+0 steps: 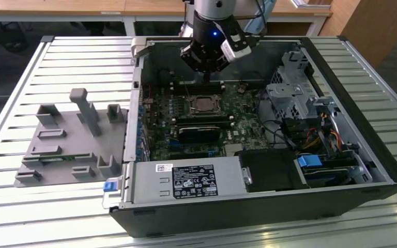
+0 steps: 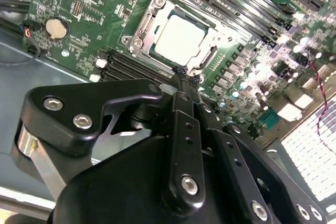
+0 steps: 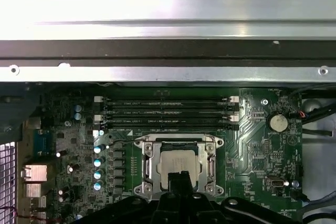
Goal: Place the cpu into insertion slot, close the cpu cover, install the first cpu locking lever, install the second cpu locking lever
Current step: 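Install the first cpu locking lever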
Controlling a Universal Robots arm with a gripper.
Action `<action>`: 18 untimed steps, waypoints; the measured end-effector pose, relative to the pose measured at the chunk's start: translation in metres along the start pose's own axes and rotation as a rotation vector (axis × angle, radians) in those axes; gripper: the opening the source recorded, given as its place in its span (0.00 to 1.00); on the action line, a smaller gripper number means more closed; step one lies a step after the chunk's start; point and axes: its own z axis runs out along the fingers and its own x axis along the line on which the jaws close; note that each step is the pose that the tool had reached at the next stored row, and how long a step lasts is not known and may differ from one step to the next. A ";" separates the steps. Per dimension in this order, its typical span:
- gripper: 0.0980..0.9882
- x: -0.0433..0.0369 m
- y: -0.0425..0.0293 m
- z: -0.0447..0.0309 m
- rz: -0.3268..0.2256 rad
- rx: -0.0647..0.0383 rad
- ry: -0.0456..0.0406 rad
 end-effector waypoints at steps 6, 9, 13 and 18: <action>0.01 0.0000 0.0000 0.0001 -0.081 0.000 0.0015; 0.01 0.0010 -0.0006 0.0002 -0.103 0.000 0.0008; 0.01 0.0063 -0.0012 0.0002 -0.106 0.000 -0.0019; 0.01 0.0126 -0.0013 0.0002 -0.107 0.000 -0.0042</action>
